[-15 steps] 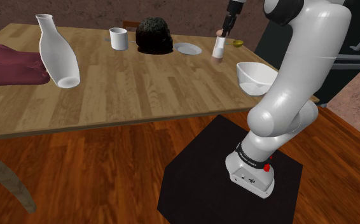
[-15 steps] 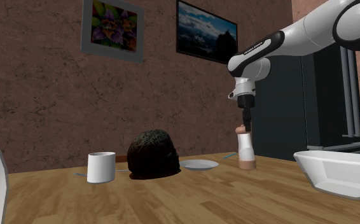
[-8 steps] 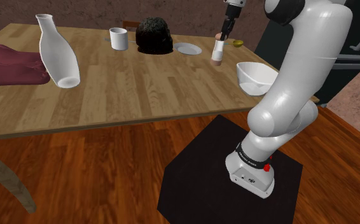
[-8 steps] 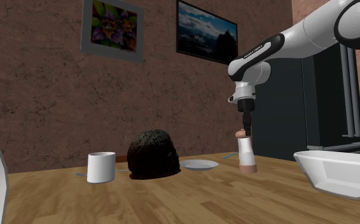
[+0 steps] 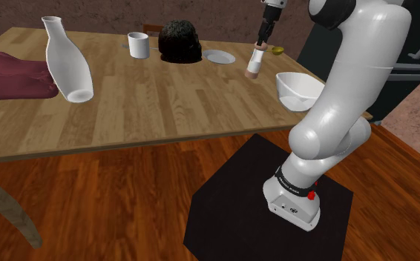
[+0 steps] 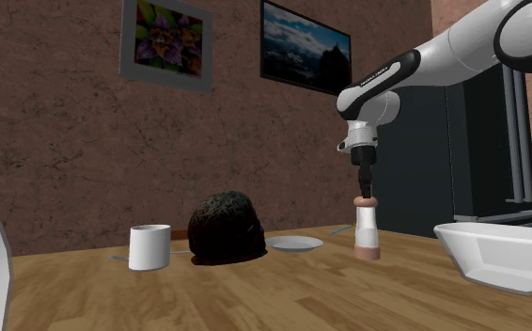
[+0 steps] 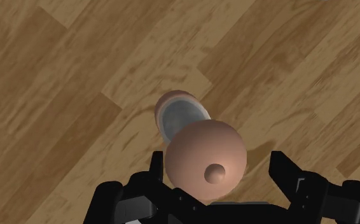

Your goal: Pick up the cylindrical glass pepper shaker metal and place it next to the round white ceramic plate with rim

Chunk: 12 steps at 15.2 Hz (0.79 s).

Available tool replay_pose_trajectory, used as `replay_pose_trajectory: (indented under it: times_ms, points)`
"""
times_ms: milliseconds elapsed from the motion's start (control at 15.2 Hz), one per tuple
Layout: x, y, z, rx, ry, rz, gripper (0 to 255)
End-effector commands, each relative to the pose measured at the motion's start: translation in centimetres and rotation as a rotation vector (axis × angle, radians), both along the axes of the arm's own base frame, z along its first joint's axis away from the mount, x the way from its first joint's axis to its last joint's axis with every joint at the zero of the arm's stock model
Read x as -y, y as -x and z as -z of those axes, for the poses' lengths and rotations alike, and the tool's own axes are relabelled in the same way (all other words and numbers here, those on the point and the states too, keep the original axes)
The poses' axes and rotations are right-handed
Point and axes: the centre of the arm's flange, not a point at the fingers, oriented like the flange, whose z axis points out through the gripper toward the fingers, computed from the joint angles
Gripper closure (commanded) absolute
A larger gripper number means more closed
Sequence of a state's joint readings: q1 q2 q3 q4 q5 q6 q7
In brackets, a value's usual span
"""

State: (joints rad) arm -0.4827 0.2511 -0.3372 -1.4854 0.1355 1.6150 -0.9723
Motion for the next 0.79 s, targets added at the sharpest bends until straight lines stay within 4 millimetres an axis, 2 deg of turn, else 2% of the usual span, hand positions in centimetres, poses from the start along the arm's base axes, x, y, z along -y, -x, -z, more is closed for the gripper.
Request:
replay_pose_trajectory:
  times_ms: [0, 264, 726]
  points:
    - [0.0, 0.0, 0.0, 0.000, 0.000, 0.000, 0]
    - [0.6, -0.2, -5.0, 0.000, 0.000, 0.000, 0]
    - [0.6, -0.2, -5.0, 0.000, 0.000, 0.000, 0]
